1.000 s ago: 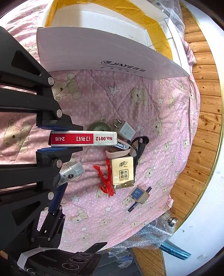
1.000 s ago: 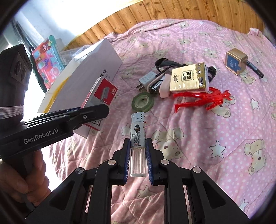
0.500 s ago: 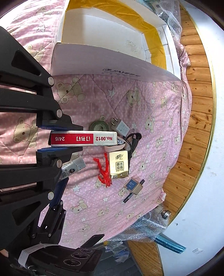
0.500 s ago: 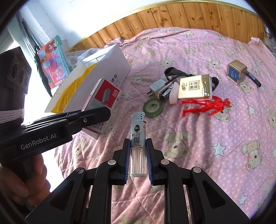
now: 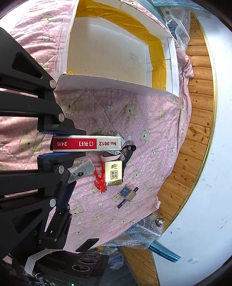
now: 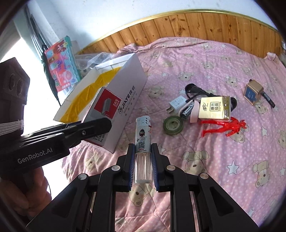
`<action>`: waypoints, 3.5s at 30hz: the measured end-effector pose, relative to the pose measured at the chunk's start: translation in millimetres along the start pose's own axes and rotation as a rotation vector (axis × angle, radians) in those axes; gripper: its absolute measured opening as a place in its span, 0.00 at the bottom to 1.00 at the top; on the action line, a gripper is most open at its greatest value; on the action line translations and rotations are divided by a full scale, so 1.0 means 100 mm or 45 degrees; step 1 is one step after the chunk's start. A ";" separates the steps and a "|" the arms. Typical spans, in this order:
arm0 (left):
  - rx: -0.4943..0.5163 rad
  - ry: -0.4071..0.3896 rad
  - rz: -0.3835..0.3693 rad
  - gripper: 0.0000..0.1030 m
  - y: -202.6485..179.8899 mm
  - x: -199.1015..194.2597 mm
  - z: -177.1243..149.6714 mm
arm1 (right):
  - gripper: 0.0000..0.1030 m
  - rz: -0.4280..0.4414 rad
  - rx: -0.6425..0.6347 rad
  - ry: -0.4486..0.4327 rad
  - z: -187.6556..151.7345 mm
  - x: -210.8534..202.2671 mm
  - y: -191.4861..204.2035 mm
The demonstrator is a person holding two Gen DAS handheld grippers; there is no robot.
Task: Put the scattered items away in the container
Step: 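Carry the lighter and staple box in both grippers over the white box, then open both grippers to drop the lighter and staple box inside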
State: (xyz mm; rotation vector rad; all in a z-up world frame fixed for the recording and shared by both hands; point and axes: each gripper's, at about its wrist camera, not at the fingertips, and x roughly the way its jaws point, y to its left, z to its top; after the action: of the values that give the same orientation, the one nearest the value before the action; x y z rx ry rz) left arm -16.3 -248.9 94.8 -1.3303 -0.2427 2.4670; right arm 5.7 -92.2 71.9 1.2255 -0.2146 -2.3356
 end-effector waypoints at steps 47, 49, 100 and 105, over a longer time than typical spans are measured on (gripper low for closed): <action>-0.250 -0.171 -0.042 0.15 1.03 -0.65 0.42 | 0.18 0.085 -0.190 -0.027 0.93 0.31 0.96; -0.262 -0.175 -0.036 0.15 1.08 -0.66 0.43 | 0.18 0.094 -0.197 -0.021 0.95 0.35 1.00; -0.483 -0.016 0.118 0.28 2.29 0.04 0.70 | 0.47 0.085 -0.258 0.068 1.66 1.54 1.41; -0.506 -0.024 0.123 0.28 2.39 -0.07 0.61 | 0.47 0.099 -0.197 0.098 1.57 1.53 1.26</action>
State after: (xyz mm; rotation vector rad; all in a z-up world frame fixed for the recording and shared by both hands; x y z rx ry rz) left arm -112.3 -473.5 62.6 -1.4993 -0.7209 2.6046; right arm -150.0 -290.1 96.3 1.2068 -0.0531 -2.1900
